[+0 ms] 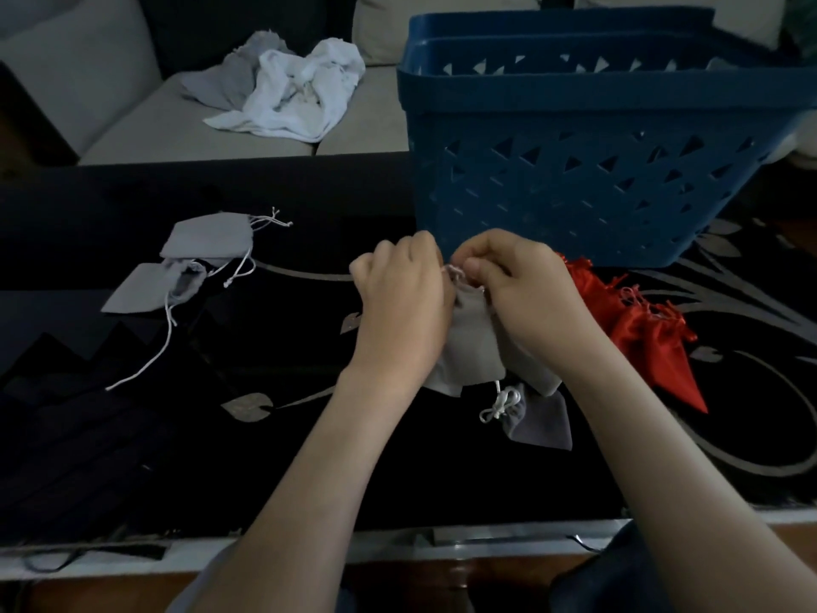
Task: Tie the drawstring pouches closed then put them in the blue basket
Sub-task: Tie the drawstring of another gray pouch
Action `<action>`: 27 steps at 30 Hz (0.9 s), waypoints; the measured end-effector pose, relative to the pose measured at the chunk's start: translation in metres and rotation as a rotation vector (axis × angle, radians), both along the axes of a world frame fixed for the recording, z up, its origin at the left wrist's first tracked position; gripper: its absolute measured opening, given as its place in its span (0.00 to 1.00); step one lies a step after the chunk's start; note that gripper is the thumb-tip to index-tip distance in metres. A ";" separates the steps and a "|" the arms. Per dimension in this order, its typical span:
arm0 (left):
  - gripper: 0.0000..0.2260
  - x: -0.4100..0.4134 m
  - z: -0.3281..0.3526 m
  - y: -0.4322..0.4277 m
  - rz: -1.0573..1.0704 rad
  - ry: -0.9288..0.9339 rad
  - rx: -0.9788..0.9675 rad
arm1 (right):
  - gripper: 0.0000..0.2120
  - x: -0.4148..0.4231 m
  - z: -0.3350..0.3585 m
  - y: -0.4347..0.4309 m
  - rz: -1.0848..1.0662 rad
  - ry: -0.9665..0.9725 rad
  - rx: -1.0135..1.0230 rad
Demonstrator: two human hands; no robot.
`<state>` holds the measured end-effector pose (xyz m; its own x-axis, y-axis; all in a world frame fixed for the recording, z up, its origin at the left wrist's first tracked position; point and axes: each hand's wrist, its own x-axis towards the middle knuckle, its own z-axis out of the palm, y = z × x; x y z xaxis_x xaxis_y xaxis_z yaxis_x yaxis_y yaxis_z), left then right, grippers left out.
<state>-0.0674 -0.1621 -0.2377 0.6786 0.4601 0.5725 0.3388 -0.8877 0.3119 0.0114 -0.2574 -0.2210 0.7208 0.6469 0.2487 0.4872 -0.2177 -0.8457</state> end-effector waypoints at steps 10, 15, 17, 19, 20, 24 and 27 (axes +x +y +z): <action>0.06 -0.003 0.002 0.001 -0.197 -0.197 0.006 | 0.08 0.006 0.006 -0.007 0.114 0.111 0.048; 0.08 -0.004 0.002 0.004 -0.174 -0.237 -0.036 | 0.04 0.005 0.005 -0.005 0.016 0.108 0.064; 0.11 -0.003 0.001 0.004 -0.158 -0.258 -0.052 | 0.04 0.004 0.003 -0.004 0.000 0.097 0.043; 0.13 -0.003 0.000 0.004 -0.139 -0.270 -0.041 | 0.05 0.005 0.003 -0.003 0.004 0.108 0.022; 0.14 -0.003 -0.001 0.004 -0.123 -0.283 -0.045 | 0.05 0.006 0.003 -0.004 0.005 0.122 0.021; 0.06 -0.004 -0.005 0.004 -0.050 -0.261 -0.142 | 0.07 0.017 -0.004 -0.004 -0.141 0.098 0.007; 0.06 -0.004 -0.008 0.001 -0.066 -0.190 -0.325 | 0.09 0.017 -0.012 -0.002 -0.195 0.064 -0.038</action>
